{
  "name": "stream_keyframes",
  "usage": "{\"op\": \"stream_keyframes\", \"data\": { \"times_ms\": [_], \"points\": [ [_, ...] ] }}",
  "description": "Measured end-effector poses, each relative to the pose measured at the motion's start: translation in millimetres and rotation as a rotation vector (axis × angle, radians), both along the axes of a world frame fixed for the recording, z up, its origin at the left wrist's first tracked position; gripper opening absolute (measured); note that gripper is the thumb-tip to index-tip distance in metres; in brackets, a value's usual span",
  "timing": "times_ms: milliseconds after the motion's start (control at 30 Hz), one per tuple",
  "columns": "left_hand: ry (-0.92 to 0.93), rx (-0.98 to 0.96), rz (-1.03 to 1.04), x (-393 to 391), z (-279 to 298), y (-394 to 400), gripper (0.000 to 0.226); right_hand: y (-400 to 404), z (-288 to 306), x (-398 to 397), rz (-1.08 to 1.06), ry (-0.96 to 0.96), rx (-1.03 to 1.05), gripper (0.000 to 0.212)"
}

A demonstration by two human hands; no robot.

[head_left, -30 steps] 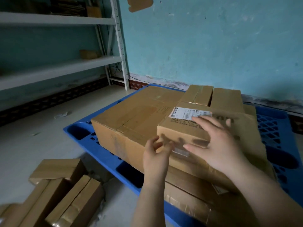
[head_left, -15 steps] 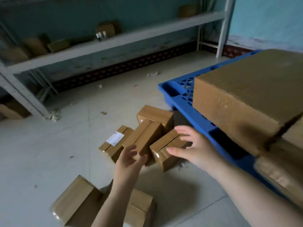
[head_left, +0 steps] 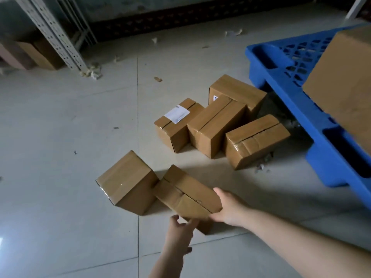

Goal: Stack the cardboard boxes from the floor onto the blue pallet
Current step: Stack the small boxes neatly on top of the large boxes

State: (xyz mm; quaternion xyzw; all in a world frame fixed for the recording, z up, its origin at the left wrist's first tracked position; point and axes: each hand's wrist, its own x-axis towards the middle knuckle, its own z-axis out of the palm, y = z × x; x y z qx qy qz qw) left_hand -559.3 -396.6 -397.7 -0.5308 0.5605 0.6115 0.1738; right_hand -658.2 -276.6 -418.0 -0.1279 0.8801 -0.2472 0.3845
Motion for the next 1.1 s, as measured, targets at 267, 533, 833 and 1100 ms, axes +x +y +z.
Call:
{"op": "stream_keyframes", "data": {
  "times_ms": [267, 533, 833, 1100],
  "points": [
    [0.202, -0.081, 0.095, -23, 19, 15, 0.04, 5, 19, 4, -0.289, -0.029, -0.299, 0.052],
    [0.474, -0.154, 0.091, -90, 121, 36, 0.052, 40, 132, -38, -0.472, 0.15, -0.556, 0.046],
    [0.753, -0.155, -0.147, -183, 319, 62, 0.03, 77, 330, -98, -0.663, 0.518, -0.745, 0.044],
    [0.977, -0.039, -0.687, -234, 467, 223, 0.031, 237, 467, -90, -0.912, 0.912, -0.538, 0.066]
  ]
}}
